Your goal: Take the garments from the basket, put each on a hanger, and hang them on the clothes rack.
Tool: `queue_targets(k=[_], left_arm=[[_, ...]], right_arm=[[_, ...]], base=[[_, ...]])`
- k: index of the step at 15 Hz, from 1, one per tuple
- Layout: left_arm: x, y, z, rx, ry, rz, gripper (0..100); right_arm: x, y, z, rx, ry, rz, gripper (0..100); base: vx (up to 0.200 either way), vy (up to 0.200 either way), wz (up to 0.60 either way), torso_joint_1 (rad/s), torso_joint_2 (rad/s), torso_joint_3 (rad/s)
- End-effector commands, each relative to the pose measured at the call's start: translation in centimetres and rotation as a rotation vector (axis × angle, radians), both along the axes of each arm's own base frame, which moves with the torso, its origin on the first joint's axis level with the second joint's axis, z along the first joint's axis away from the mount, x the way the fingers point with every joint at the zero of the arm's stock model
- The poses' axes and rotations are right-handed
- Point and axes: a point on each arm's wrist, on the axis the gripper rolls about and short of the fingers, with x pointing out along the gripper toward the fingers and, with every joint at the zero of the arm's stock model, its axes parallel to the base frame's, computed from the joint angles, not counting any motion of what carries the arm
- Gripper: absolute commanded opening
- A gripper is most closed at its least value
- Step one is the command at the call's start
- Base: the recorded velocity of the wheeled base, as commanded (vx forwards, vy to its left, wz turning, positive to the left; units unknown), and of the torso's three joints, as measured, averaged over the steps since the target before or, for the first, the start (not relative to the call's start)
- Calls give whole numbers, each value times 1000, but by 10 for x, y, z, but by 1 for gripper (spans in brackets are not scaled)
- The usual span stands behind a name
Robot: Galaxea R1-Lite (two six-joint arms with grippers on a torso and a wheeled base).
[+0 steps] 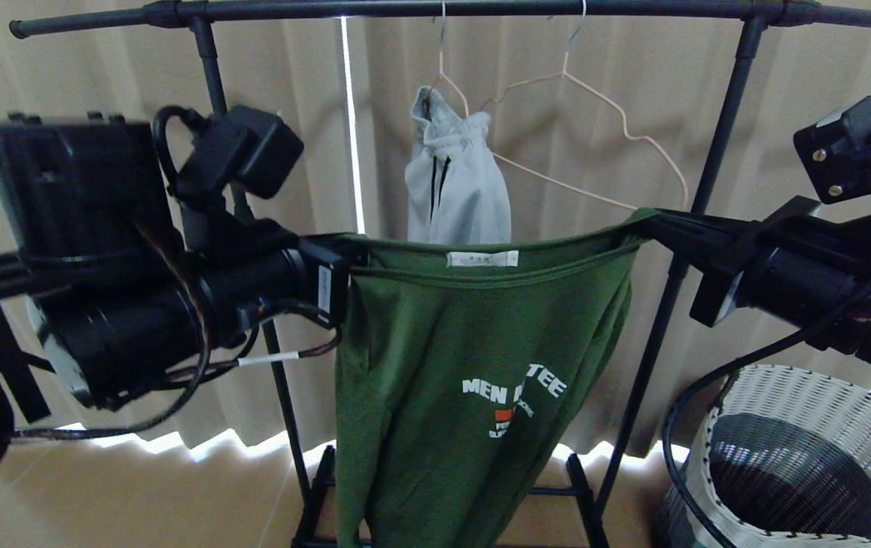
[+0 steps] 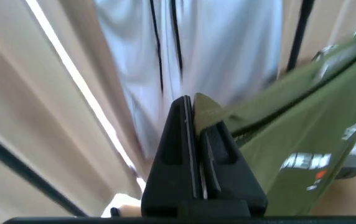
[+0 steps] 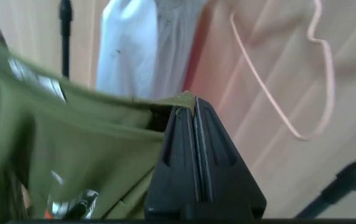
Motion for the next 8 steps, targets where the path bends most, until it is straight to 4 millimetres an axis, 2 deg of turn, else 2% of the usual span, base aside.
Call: queue_targets(k=[1,3,4,6,7,8], left_arm=[[3,7,52,-35,-43,-26,0],[2,10,79,-49,-67,-34,0],[1,10,83,-49,-62,-43,0],[1,9,75,-33,-35,-49,0],[1,10,61,-11,2,-47,0],[0,10,56,-4,13,-46,0]], right_arm=[[0,-3,2,4,-8,-8,0],[1,-5,9,14,-28,-14,0],[3,-4,14,23,-41,-13,0],[5,-3,15,25,-43,-11,0],[5,-3,16,27,-46,-11,0],[5,-2,17,29,-48,-11,0]], base=[[0,0,0,0,0,0],[0,0,0,0,0,0],[0,0,0,0,0,0],[0,0,0,0,0,0],[0,0,0,0,0,0],[0,0,0,0,0,0]])
